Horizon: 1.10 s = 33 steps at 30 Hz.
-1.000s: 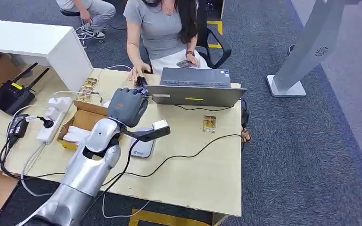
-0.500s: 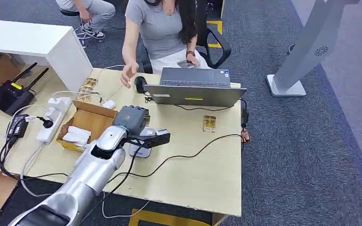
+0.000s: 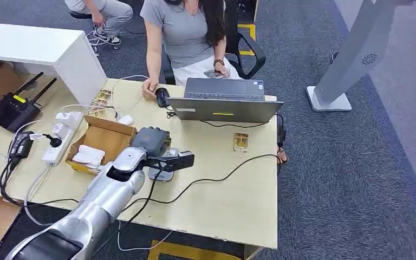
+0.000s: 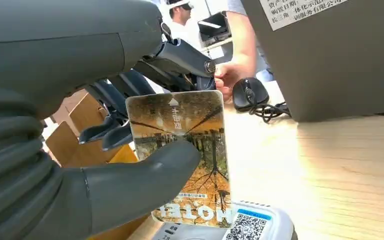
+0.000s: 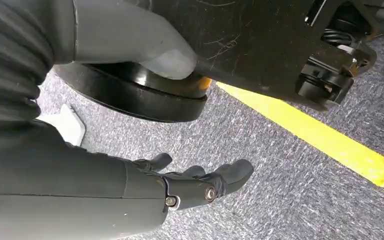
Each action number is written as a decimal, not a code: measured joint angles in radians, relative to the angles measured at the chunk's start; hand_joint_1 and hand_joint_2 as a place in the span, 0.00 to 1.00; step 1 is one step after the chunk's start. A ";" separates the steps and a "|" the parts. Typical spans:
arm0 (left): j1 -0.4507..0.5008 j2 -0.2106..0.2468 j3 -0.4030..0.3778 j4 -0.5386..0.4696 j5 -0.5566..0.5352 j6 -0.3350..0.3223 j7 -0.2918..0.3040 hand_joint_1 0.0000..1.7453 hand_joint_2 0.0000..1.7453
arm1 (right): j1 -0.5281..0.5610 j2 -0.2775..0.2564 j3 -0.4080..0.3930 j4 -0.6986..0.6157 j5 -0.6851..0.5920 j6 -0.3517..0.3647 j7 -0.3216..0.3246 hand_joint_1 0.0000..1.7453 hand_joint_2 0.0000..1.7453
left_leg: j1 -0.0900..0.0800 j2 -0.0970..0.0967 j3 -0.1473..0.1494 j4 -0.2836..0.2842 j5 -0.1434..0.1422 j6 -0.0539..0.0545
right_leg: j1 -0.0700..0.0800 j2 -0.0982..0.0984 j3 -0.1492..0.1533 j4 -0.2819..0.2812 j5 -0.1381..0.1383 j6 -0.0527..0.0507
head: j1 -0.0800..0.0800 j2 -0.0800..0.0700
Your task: Pass the card to the sensor for recognition and then transmit it.
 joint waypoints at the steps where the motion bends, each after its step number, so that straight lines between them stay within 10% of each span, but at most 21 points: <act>1: 0.000 0.000 0.000 0.002 0.000 0.000 0.000 1.00 1.00 | 0.000 0.000 0.000 0.000 0.000 0.000 0.000 0.00 1.00 | 0.000 0.000 0.000 0.000 0.000 0.000 | 0.000 0.000 0.000 0.000 0.000 0.000 | 0.000 0.000; 10: -0.008 0.000 -0.001 0.016 0.008 0.008 -0.001 1.00 1.00 | 0.000 0.000 0.000 0.000 0.000 0.000 0.000 0.00 1.00 | 0.000 0.000 0.000 0.000 0.000 0.000 | 0.000 0.000 0.000 0.000 0.000 0.000 | 0.000 0.000; 16: -0.024 -0.002 0.000 -0.048 0.011 0.247 0.039 1.00 1.00 | 0.001 0.001 -0.002 0.000 0.008 -0.014 0.003 0.00 1.00 | 0.000 -0.001 -0.002 0.000 0.001 0.000 | 0.000 -0.001 -0.001 0.000 0.001 0.000 | 0.000 0.000; 22: -0.203 0.050 0.041 -0.095 -0.084 0.347 0.077 1.00 1.00 | 0.001 0.012 -0.002 0.000 0.038 -0.034 0.026 0.00 1.00 | 0.001 -0.001 -0.002 0.000 0.002 -0.001 | 0.000 -0.001 -0.002 0.001 0.001 0.000 | 0.000 0.000; 33: -0.453 0.107 0.127 0.108 -0.197 0.354 0.142 1.00 1.00 | -0.001 0.014 -0.002 0.000 0.050 -0.028 0.035 0.00 1.00 | 0.001 -0.001 -0.002 0.000 0.002 -0.002 | 0.000 -0.001 -0.001 0.001 0.001 0.000 | 0.000 0.000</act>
